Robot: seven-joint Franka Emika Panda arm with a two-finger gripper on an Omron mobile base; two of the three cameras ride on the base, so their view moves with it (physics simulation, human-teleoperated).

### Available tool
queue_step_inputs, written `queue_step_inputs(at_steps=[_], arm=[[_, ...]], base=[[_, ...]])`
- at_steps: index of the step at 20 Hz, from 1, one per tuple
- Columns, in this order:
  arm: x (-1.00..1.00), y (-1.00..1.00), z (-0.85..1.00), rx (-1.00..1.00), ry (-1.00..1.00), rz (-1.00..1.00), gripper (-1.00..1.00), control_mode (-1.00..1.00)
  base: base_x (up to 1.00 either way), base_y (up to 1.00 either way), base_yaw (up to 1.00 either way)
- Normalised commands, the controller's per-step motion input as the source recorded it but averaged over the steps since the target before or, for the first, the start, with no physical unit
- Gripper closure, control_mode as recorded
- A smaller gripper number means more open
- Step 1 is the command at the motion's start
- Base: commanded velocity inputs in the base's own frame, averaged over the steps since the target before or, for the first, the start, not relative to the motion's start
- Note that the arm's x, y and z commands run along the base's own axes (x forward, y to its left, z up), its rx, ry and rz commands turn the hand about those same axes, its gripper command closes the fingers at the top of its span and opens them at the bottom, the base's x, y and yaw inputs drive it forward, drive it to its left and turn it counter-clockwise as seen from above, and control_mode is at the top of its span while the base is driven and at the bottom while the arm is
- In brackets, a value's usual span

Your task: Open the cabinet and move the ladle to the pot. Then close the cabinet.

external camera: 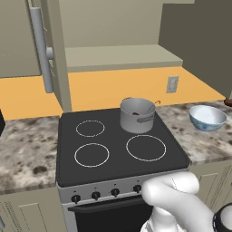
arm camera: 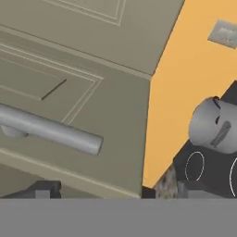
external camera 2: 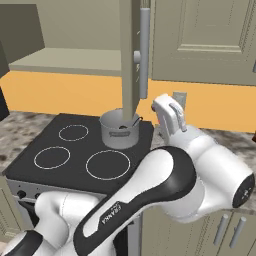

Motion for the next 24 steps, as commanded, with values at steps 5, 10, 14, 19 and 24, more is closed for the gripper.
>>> queue_step_inputs(at_steps=[5,10,14,19,24], arm=[[0.68,-0.01,0.24,0.10,-0.12,0.03,-1.00,-1.00],[0.66,0.00,0.14,0.12,-0.09,0.05,-1.00,-1.00],[0.56,0.00,0.31,0.12,-0.11,0.05,-1.00,-1.00],[0.09,0.16,0.45,0.04,-0.16,0.02,-1.00,-1.00],[0.00,0.68,0.20,-0.02,-0.17,0.00,-1.00,-1.00]], base=[[0.00,0.00,0.00],[0.00,0.00,0.00],[0.00,0.00,0.00],[0.00,0.00,0.00],[0.00,0.00,0.00]])
